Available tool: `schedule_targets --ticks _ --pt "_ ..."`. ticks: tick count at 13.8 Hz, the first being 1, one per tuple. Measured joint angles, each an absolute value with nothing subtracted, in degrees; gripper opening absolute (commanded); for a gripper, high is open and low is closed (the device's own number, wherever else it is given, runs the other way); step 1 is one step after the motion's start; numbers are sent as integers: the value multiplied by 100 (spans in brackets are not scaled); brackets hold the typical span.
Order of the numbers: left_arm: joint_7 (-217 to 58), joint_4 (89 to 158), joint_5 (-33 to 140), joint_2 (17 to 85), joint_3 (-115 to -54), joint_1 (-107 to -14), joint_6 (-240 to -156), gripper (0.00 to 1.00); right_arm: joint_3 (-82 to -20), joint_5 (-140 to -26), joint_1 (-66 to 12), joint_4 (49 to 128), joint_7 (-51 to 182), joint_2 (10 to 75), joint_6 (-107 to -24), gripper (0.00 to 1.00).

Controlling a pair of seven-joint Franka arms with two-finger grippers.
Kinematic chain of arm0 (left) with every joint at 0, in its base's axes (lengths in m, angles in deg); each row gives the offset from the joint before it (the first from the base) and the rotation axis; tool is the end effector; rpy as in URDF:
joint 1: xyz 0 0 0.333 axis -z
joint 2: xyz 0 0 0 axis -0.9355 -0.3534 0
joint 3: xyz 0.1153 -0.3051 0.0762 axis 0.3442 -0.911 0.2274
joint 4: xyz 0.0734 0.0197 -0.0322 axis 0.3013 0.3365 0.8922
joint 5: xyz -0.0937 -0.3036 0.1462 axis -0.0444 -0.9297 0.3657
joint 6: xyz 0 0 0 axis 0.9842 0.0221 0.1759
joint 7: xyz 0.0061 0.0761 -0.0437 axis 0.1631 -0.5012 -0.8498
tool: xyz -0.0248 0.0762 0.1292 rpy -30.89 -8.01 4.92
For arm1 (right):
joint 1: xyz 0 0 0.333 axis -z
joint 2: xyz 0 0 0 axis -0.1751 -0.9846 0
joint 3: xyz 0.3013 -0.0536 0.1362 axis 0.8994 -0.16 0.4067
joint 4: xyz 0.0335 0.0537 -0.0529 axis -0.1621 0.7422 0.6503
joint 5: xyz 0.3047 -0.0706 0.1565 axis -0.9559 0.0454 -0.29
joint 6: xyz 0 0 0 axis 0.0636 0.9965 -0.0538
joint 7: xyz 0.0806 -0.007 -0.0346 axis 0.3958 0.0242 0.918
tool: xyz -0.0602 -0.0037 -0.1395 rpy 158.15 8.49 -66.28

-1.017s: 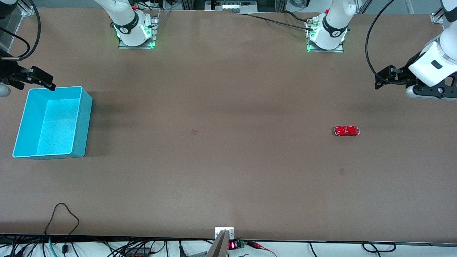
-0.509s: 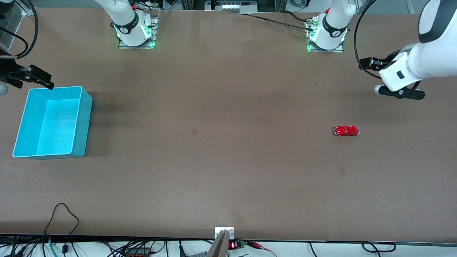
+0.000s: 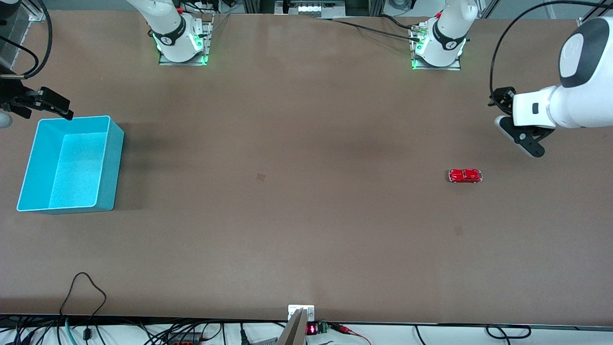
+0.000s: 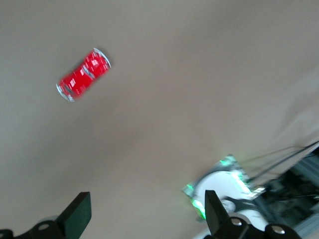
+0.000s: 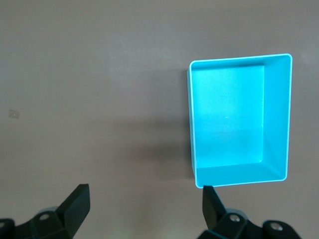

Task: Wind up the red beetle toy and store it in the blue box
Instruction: 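Lower the open left gripper over the red beetle car, then close the left gripper on the red beetle car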

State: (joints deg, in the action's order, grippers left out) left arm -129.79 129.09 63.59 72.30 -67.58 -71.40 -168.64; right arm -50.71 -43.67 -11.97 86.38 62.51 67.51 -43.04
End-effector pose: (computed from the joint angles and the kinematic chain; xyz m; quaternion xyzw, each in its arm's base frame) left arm 0.4790 0.0106 0.4486 0.9115 -0.3613 -0.1848 0.0675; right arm 0.5011 -0.0368 0.5692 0.9996 -0.0098 -0.0168 0.0185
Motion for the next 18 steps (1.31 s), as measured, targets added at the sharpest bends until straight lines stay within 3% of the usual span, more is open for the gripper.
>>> schedule_targets --ticks 6,10,14,18 --pt "-15015 14270 6744 6915 -6772 -7236 -19801 100 -5073 -4367 -1196 9022 6248 6963 -4592 100" --pt "-16767 14613 6764 6192 -6757 -7469 -21566 100 -5077 -4367 -1196 9059 6247 7053 -4648 100" --pt "-17327 14951 6765 5792 -6758 -7502 -22599 100 -5064 -4367 -1198 9056 6248 7056 -4653 100" --pt "-17393 15229 6765 5751 -6758 -7535 -22767 95 -5033 -4367 -1234 9004 6253 7066 -4653 100"
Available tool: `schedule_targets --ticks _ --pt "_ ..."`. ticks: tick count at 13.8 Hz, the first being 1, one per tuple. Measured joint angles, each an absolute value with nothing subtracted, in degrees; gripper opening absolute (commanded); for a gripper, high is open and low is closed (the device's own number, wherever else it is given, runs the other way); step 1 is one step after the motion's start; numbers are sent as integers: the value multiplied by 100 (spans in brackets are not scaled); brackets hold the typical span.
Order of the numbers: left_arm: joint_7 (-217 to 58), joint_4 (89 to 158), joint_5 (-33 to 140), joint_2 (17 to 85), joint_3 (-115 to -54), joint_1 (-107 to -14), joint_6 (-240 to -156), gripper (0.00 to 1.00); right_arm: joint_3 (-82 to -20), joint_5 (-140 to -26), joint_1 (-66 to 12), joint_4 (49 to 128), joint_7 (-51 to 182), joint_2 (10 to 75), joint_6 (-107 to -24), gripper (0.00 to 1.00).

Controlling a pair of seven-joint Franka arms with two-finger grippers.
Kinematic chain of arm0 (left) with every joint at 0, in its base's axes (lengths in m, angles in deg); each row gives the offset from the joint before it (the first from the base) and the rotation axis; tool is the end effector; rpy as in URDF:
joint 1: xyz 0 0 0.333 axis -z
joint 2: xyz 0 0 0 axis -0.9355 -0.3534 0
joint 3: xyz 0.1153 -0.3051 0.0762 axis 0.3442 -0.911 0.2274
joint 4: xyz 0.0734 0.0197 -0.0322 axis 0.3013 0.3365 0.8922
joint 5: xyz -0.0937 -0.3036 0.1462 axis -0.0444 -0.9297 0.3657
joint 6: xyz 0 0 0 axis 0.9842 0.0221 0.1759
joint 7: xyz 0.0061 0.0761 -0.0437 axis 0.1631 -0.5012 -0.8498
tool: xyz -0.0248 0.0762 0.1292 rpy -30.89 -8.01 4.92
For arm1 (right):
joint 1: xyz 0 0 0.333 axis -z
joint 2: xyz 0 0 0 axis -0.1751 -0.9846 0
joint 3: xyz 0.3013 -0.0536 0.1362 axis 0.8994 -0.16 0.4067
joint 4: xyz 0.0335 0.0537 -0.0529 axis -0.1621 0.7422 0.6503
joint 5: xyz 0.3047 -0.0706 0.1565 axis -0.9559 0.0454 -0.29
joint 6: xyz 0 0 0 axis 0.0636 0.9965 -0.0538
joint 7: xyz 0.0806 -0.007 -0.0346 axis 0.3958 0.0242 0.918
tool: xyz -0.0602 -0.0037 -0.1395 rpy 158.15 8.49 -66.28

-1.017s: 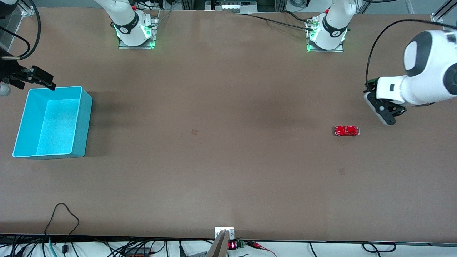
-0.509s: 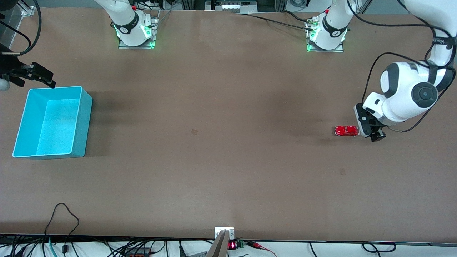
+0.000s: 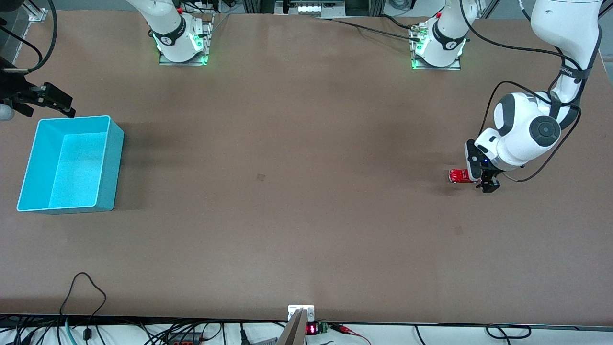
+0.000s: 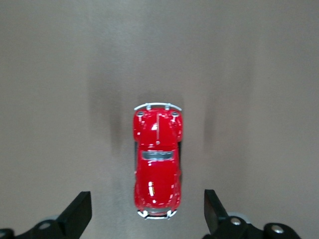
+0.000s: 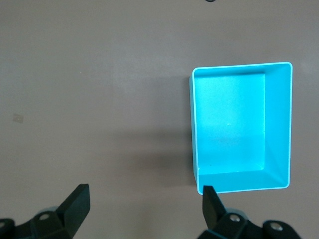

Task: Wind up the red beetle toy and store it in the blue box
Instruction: 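Close the left gripper on the red beetle car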

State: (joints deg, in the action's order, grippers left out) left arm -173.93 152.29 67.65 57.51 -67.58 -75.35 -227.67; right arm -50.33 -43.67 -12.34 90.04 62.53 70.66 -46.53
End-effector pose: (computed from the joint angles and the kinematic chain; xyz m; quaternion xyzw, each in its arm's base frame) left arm 0.5214 0.0451 0.2236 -0.7223 0.6911 0.0248 0.0041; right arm 0.4914 -0.0305 0.5740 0.9998 -0.0023 0.0093 0.0174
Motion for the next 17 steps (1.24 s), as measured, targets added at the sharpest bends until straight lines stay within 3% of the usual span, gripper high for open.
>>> schedule_targets --ticks 3,8,11,17 --pt "-17403 15320 6765 5686 -6764 -7535 -22978 84 -5034 -4367 -1239 8998 6253 7080 -4653 100" --pt "-17407 15325 6766 5495 -6826 -7533 -23190 30 -5034 -4448 -1239 8998 6251 7082 -4653 100" --pt "-17413 15319 6766 5451 -6831 -7534 -23204 24 -5037 -4468 -1239 8998 6251 7081 -4653 100" --pt "-17709 15319 6768 5451 -6857 -7517 -23201 22 -5037 -4468 -1239 8999 6251 7042 -4653 100"
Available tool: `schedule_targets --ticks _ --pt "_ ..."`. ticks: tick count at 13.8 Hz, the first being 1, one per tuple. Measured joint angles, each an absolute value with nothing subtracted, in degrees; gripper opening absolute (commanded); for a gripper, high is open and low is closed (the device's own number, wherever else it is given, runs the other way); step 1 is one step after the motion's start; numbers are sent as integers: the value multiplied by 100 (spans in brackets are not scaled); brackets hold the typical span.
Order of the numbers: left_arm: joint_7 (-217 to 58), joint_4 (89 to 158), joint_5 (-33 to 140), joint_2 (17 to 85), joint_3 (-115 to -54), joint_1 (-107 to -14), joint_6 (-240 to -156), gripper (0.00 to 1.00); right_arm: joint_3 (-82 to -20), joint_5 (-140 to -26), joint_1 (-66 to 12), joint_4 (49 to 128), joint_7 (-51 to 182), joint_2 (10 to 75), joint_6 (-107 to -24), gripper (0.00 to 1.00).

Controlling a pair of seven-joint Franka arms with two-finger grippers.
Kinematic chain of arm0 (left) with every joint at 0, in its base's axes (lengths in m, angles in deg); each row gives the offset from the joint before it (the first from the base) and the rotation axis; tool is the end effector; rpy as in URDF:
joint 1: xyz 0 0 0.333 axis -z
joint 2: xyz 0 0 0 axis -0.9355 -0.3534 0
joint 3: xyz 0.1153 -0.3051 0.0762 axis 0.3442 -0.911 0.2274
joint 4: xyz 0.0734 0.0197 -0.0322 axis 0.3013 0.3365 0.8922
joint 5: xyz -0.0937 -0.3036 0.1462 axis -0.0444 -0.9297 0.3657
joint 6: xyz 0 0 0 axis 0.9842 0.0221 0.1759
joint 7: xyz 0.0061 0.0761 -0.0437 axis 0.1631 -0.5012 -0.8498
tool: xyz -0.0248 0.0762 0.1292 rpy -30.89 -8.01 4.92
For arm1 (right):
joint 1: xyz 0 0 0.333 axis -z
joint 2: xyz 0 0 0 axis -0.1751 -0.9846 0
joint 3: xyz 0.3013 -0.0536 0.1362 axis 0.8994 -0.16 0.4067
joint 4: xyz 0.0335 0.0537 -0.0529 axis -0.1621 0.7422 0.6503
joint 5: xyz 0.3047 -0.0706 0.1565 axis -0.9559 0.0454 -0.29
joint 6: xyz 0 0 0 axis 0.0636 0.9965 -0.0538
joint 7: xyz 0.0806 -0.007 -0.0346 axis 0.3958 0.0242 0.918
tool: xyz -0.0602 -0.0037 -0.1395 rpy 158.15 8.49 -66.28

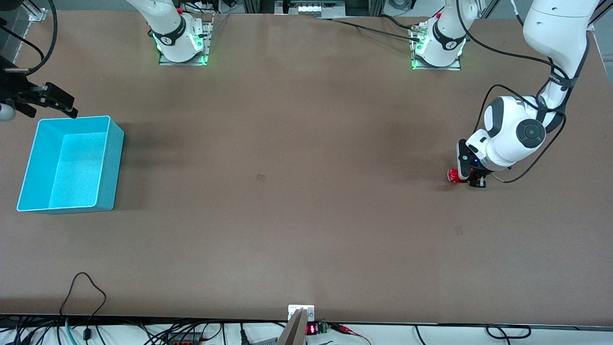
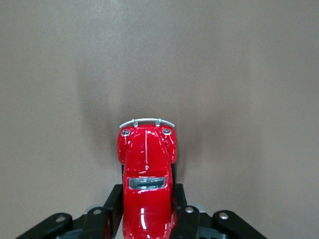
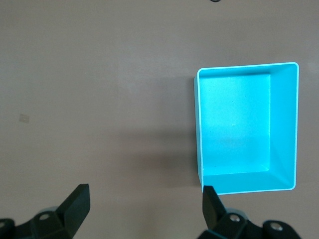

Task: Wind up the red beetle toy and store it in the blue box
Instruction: 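Close the left gripper on the red beetle car, then pull the held car backward along the table to wind it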

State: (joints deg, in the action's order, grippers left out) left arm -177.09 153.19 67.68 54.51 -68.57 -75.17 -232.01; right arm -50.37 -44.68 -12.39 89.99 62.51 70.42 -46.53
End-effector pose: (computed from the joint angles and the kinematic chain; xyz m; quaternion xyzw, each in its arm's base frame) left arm 0.5212 0.0329 0.1976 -0.6951 0.7187 0.0173 0.0023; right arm 0.4926 -0.0279 0.5723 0.9999 -0.0032 0.0080 0.0087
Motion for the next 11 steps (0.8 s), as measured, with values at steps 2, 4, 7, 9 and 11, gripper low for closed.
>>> schedule_targets --ticks 2,4,7,9,11 --pt "-17729 15318 6768 5449 -6857 -7520 -23200 22 -5037 -4468 -1239 8999 6251 7042 -4653 100" --pt "-17730 15318 6768 5448 -6855 -7535 -23200 22 -5034 -4468 -1242 8999 6251 7042 -4653 100" --pt "-17786 15273 6768 5418 -6833 -7815 -23200 22 -5023 -4468 -1272 8999 6252 7042 -4653 100" --pt "-18160 15156 6768 5346 -6822 -8248 -23187 22 -5014 -4468 -1299 8999 6252 7042 -4653 100" --pt "-18552 15003 6768 5250 -6814 -8665 -23178 22 -5013 -4468 -1309 8998 6252 7043 -4653 100"
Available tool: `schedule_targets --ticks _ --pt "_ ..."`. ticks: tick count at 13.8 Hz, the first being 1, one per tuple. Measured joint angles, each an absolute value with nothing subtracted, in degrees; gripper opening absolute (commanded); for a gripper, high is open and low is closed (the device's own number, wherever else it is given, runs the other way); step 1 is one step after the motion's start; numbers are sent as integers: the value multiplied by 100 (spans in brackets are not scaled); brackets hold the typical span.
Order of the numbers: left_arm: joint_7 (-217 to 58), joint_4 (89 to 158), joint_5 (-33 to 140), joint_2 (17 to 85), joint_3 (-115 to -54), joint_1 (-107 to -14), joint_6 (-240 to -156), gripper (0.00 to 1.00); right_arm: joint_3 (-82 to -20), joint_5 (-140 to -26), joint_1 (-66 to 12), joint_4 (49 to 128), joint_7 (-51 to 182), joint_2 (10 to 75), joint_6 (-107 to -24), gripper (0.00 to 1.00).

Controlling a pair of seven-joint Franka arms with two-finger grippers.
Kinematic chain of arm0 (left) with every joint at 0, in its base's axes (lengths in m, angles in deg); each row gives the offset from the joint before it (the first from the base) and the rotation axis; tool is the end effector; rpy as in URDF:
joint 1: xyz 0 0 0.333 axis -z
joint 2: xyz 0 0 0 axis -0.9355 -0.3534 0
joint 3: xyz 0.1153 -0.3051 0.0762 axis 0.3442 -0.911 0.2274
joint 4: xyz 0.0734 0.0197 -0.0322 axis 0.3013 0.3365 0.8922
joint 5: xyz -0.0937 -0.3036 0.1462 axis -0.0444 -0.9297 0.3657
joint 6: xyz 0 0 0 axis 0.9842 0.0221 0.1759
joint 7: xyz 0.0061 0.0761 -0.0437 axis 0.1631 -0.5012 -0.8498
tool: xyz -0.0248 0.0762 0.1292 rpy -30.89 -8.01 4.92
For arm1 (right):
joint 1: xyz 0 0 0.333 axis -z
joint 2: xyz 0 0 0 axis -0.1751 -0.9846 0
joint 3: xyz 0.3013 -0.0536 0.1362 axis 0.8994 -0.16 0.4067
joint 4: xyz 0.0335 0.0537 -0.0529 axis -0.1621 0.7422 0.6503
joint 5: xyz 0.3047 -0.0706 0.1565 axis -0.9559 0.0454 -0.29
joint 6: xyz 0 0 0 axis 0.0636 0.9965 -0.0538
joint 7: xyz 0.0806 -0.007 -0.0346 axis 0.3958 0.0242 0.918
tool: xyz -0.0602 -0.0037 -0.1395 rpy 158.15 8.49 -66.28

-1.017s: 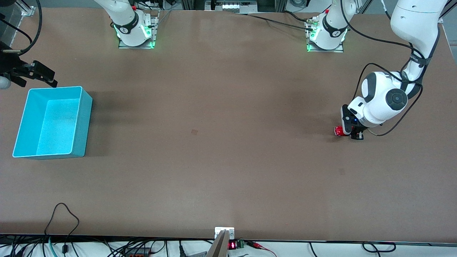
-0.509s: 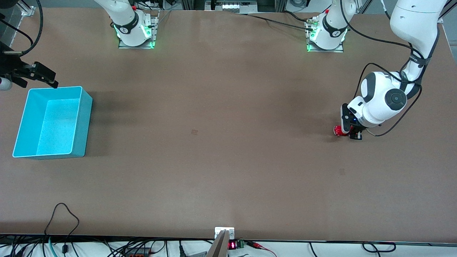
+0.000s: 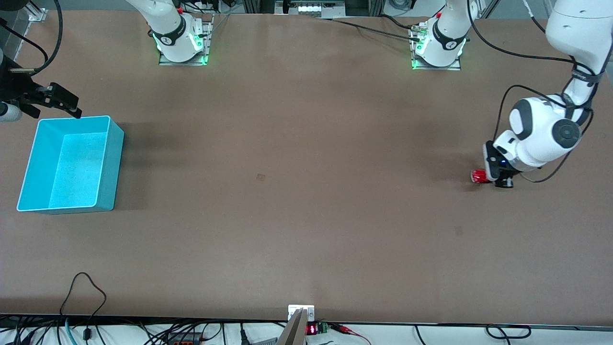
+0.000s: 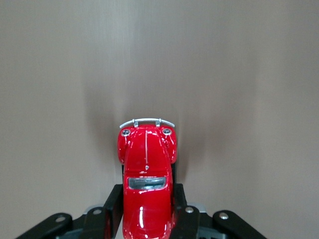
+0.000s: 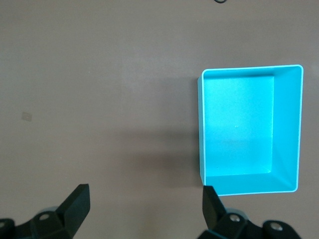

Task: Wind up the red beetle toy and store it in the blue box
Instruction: 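Pull the held car backward along the table to wind it, then release the car toward the cyan box and raise the left gripper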

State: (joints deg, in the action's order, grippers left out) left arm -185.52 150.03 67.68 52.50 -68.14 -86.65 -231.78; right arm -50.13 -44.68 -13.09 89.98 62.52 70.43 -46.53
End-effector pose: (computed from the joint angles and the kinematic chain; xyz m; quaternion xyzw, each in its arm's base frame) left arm 0.5197 0.1446 0.1963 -0.7168 0.6971 0.0144 0.0067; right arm 0.4929 -0.0197 0.5725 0.9999 0.0050 0.0083 0.0088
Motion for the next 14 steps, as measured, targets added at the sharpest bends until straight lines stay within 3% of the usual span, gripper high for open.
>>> schedule_targets --ticks 3,5,6,7,11,14 --pt "-18890 14788 6768 5123 -6813 -9041 -23120 23 -5014 -4468 -1310 8998 6252 7043 -4653 100" --pt "-19004 14670 6768 5062 -6813 -9138 -23033 33 -5014 -4468 -1310 8998 6252 7043 -4653 100" --pt "-19030 14640 6768 5048 -6815 -9148 -22998 63 -5014 -4468 -1310 8998 6252 7043 -4653 100" --pt "-19034 14628 6768 5043 -6817 -9147 -22979 100 -5014 -4468 -1310 8998 6252 7043 -4653 100" --pt "-19078 14516 6768 4746 -6878 -9159 -23029 100 -5014 -4468 -1309 8998 6252 7043 -4653 100" --pt "-19064 14218 6768 4946 -7094 -9143 -22355 100 -5014 -4468 -1309 8998 6252 7043 -4653 100"
